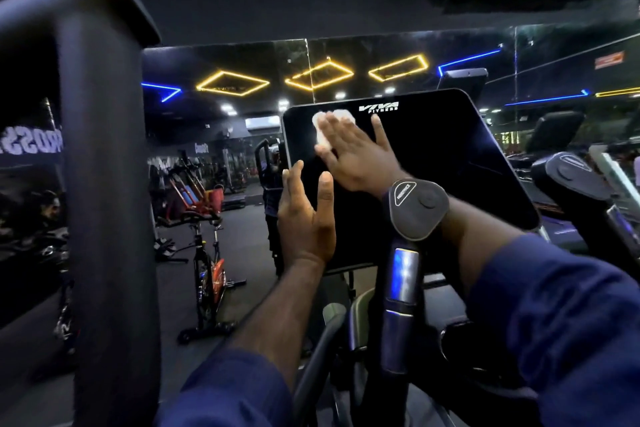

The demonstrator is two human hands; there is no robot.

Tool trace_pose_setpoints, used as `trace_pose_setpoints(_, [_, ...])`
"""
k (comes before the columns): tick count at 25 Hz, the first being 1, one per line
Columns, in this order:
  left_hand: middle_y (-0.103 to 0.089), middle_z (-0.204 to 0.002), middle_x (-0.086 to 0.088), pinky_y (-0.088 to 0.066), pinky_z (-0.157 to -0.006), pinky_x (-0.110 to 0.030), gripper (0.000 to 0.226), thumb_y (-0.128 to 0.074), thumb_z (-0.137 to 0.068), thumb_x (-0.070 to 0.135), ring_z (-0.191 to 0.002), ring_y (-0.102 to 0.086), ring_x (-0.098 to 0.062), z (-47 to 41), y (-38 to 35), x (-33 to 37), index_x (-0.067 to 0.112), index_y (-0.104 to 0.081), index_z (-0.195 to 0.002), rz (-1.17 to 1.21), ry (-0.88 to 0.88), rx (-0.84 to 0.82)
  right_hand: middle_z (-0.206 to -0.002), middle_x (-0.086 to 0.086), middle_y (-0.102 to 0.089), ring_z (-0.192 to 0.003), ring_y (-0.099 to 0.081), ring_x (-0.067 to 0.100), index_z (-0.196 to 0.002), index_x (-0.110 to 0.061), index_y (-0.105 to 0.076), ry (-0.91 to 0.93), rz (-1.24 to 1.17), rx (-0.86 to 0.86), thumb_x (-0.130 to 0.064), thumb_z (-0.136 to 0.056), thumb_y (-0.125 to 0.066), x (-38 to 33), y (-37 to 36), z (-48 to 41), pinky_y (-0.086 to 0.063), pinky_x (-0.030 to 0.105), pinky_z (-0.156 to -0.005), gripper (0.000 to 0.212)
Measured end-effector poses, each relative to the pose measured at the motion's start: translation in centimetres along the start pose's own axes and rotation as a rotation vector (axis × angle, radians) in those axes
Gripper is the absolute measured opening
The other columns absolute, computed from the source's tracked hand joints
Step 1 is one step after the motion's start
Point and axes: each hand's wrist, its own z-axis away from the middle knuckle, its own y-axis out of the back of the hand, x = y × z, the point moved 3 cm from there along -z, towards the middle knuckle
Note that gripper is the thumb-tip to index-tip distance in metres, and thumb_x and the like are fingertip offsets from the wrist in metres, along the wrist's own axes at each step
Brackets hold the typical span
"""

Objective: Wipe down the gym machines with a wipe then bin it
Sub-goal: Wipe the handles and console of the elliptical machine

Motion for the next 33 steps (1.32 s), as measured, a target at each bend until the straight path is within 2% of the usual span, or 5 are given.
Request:
trace_pose_setpoints(9, [-0.047, -0.16, -0.015, -0.039, -0.119, -0.048, 0.087, -0.035, -0.09, 0.081, -0.149, -0.042, -0.026, 0.0, -0.3, -0.1, 0.026, -0.041, -0.157, -0.003, -0.024, -0.009, -0.174, -0.002, 0.009, -0.16, 0.009, 0.015, -0.166, -0.021, 0.004, -0.71, -0.157, 0.01, -0.081, -0.093, -0.001, 12.8, 3.3, 4.3, 0.016, 0.053, -0.125, 0.094])
trace_pose_setpoints(13, [-0.034, -0.167, -0.016, -0.023, -0.121, -0.025, 0.09, -0.033, -0.089, 0.078, -0.156, -0.028, -0.022, 0.3, -0.2, 0.6, 0.02, -0.042, -0.157, -0.052, -0.026, -0.028, -0.172, 0.016, -0.012, -0.16, -0.008, 0.028, -0.163, 0.0, -0.013, -0.516, -0.256, -0.114, -0.047, -0.11, -0.031, 4.2, 2.3, 11.9, -0.012, 0.044, -0.128, 0.072])
trace_pose_setpoints(17, [-0.021, -0.17, -0.021, -0.033, -0.123, -0.047, 0.091, -0.029, -0.089, 0.083, -0.156, -0.026, -0.032, 0.7, -0.3, 0.8, 0.025, -0.039, -0.159, -0.211, -0.03, -0.097, -0.134, 0.019, -0.053, -0.129, -0.058, 0.024, -0.142, 0.017, -0.042, -0.329, -0.283, -0.144, 0.008, -0.106, -0.039, -4.0, 2.4, 16.4, -0.04, 0.001, -0.073, 0.037])
trace_pose_setpoints(22, [-0.014, -0.173, -0.016, -0.041, -0.118, -0.052, 0.091, -0.03, -0.088, 0.086, -0.157, -0.024, -0.032, 0.5, -0.7, 0.3, 0.029, -0.035, -0.159, -0.25, -0.04, -0.11, -0.142, 0.007, -0.063, -0.119, -0.068, 0.03, -0.14, -0.018, -0.062, -0.32, -0.174, 0.158, -0.015, -0.094, -0.049, 5.7, 2.5, 17.5, -0.04, 0.063, -0.113, 0.047])
trace_pose_setpoints(33, [-0.006, -0.176, 0.001, -0.019, -0.125, -0.042, 0.081, -0.043, -0.104, 0.062, -0.16, -0.014, -0.02, 6.6, 0.4, 1.5, 0.026, -0.009, -0.168, -0.159, 0.275, -0.134, -0.101, 0.032, -0.07, -0.1, -0.068, 0.042, -0.094, 0.009, -0.071, -0.588, -0.538, 0.097, -0.001, -0.098, -0.056, -1.5, 4.0, 20.6, -0.051, 0.027, -0.083, 0.019])
